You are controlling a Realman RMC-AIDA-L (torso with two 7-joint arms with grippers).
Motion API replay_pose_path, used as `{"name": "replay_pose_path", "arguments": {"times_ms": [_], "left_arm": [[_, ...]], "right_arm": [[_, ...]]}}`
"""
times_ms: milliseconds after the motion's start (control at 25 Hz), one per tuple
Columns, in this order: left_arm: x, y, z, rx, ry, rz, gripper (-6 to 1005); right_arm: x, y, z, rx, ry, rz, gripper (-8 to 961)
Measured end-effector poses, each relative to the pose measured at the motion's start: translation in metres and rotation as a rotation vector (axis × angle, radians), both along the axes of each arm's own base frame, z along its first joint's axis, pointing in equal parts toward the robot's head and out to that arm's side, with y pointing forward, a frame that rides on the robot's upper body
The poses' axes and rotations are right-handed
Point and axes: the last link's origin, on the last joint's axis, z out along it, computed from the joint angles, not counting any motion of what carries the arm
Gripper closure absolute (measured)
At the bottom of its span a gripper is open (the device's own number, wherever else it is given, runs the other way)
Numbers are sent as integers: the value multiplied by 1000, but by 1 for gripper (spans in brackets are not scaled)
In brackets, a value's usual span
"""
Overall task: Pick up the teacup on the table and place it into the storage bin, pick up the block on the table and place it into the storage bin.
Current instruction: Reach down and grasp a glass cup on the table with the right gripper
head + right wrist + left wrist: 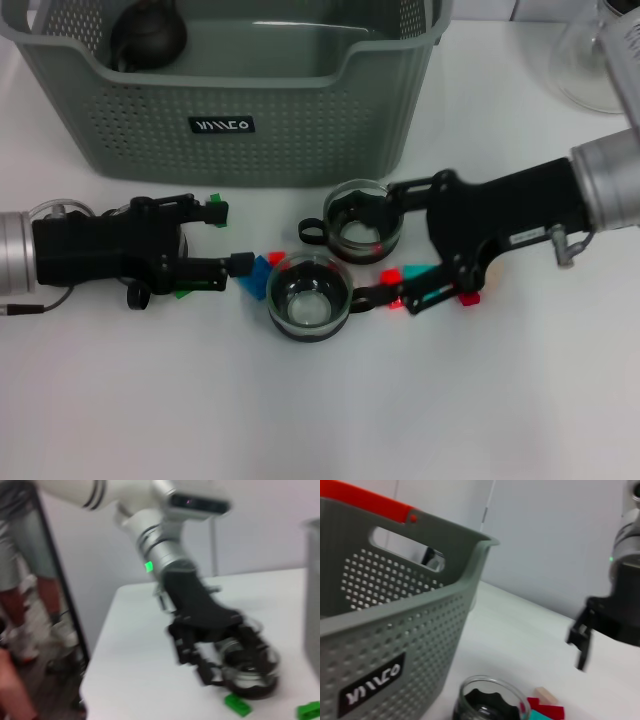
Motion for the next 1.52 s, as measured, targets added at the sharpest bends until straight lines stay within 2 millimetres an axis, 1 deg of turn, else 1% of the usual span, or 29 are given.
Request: {"name": "replay_pose_path", "arguments": {"times_ms": [280, 400, 560, 760, 920, 1200, 1520], "left_arm": [[-4, 3, 4, 32, 14, 13, 138], [-4, 4, 4, 33, 16, 13, 138], [-4, 4, 4, 35, 13, 14, 138], [-4, 3, 4, 34, 14, 15, 139], [-3, 4, 4, 37, 12, 14, 139], [-3, 4, 3, 35, 13, 13, 139], [-3, 3, 1, 29, 7, 15, 138]], "right_arm": [[-22, -7, -25, -145, -140, 74, 46], [-30, -7, -33, -179, -206, 76, 46], [-42, -3, -39, -187, -283, 68, 50], [-58, 1, -41, -154, -353, 96, 56], [-64, 1, -47, -143, -392, 133, 56], [-73, -2, -68, -120, -451, 213, 55], [-74, -5, -85, -86, -490, 277, 55]]}}
